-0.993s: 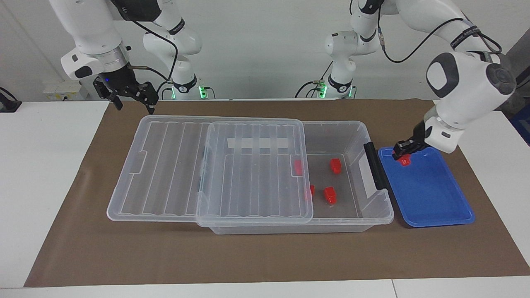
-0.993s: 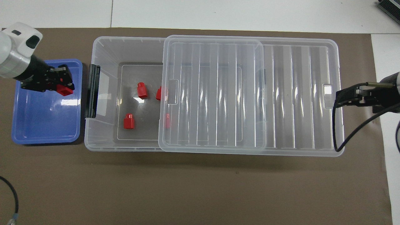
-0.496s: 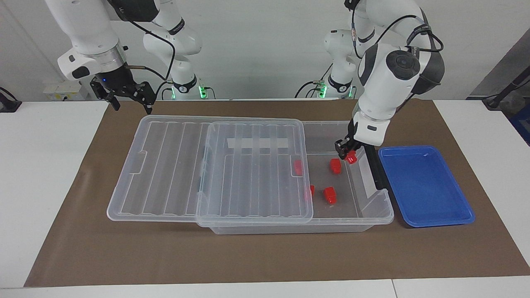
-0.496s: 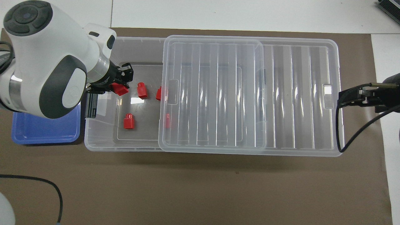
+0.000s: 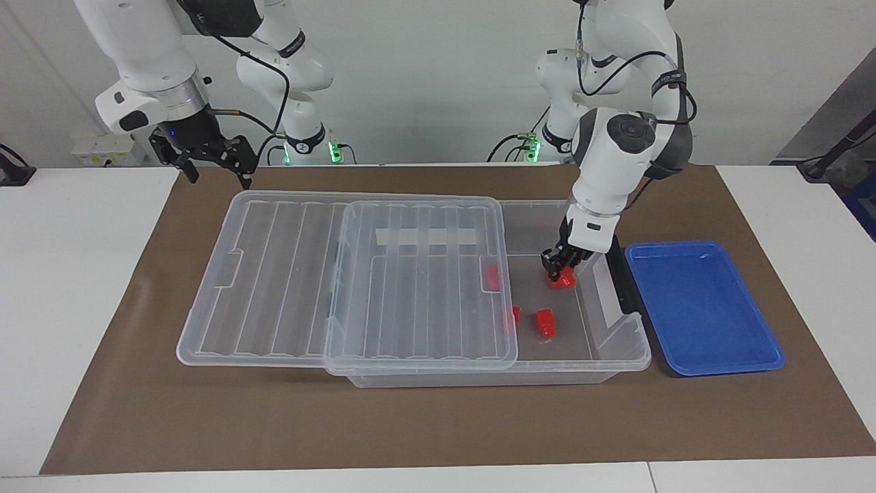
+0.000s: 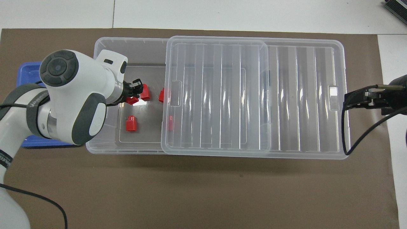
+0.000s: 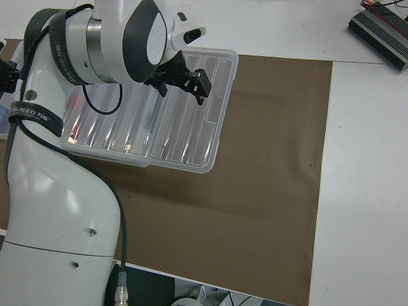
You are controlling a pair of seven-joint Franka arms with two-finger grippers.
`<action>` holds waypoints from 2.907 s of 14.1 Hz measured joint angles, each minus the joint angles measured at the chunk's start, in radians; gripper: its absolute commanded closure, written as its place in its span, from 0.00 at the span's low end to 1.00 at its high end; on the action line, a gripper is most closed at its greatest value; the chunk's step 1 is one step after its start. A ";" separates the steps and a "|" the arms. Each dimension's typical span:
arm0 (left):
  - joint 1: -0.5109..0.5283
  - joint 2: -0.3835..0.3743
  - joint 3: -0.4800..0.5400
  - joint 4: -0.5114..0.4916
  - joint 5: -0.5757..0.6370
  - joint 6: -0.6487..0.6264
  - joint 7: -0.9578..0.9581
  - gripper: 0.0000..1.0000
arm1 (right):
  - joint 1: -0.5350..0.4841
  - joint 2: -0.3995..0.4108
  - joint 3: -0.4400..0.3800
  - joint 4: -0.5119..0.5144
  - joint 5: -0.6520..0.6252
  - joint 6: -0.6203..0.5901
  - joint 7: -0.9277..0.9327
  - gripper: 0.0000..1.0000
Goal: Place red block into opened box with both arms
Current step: 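Lower the red block into the box beside others and open the left gripper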
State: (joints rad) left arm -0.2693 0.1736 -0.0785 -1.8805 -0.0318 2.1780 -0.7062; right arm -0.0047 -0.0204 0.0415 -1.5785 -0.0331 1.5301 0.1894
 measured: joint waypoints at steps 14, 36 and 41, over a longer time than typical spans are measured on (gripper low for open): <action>-0.038 0.083 0.000 -0.193 0.098 0.305 -0.063 0.95 | -0.028 0.000 -0.003 -0.030 0.000 0.087 -0.006 0.01; -0.076 0.102 0.000 -0.214 0.127 0.308 -0.073 0.29 | -0.177 0.058 -0.007 -0.307 0.000 0.524 -0.128 1.00; -0.076 0.099 0.003 -0.211 0.127 0.274 -0.073 0.30 | -0.171 0.075 -0.004 -0.309 0.000 0.533 -0.128 1.00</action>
State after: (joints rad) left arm -0.3454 0.2722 -0.0758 -2.0911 0.0954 2.4521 -0.7788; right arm -0.1760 0.0546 0.0378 -1.8876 -0.0327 2.0636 0.0618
